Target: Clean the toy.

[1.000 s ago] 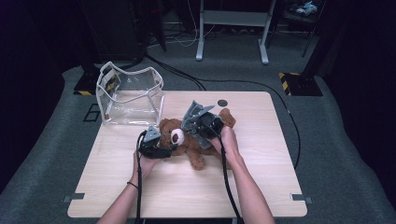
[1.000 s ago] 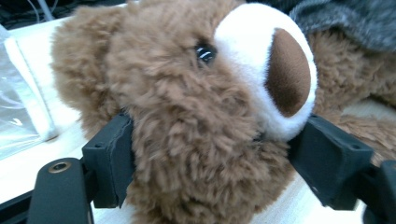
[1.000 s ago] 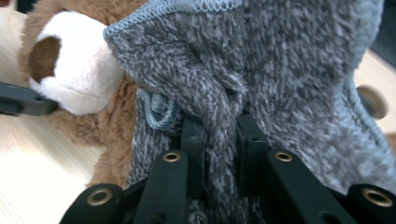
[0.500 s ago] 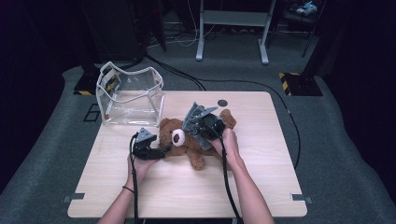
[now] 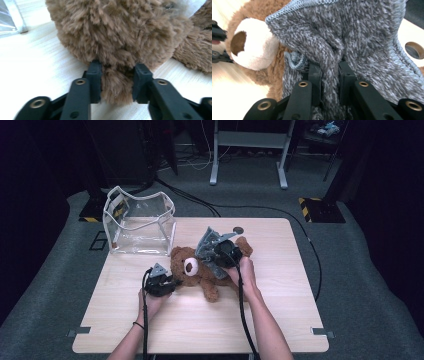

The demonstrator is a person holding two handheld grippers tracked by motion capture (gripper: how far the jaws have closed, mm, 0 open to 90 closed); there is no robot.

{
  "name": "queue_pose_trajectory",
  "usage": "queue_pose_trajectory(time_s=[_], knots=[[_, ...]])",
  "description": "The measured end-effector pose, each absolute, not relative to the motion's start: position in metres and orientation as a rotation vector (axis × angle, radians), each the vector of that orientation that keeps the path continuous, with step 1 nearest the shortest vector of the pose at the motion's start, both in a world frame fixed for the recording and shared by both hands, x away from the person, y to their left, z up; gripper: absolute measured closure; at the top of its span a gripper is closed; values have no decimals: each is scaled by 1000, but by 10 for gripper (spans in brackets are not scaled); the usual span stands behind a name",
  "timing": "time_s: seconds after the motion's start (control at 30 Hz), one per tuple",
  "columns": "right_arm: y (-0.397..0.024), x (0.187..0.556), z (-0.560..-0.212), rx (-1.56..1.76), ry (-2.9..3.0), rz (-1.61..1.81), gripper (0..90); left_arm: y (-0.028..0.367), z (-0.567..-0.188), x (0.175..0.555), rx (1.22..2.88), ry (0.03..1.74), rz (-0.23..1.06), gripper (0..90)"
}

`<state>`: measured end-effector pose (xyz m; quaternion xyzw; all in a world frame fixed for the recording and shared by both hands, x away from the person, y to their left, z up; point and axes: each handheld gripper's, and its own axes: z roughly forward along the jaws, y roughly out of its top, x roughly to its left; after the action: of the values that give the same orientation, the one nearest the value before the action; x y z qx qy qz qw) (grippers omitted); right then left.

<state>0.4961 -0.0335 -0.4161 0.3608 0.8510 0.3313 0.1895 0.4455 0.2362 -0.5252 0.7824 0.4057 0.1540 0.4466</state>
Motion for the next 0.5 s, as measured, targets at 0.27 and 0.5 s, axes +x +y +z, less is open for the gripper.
queue_pose_trajectory(time_s=[0.27, 0.5], knots=[[-18, 498, -400, 929, 2392, 978, 756, 233, -525, 447, 1947, 996, 408, 697], [18, 508, -398, 914, 2454, 981, 753, 234, -525, 448, 1951, 990, 396, 696]])
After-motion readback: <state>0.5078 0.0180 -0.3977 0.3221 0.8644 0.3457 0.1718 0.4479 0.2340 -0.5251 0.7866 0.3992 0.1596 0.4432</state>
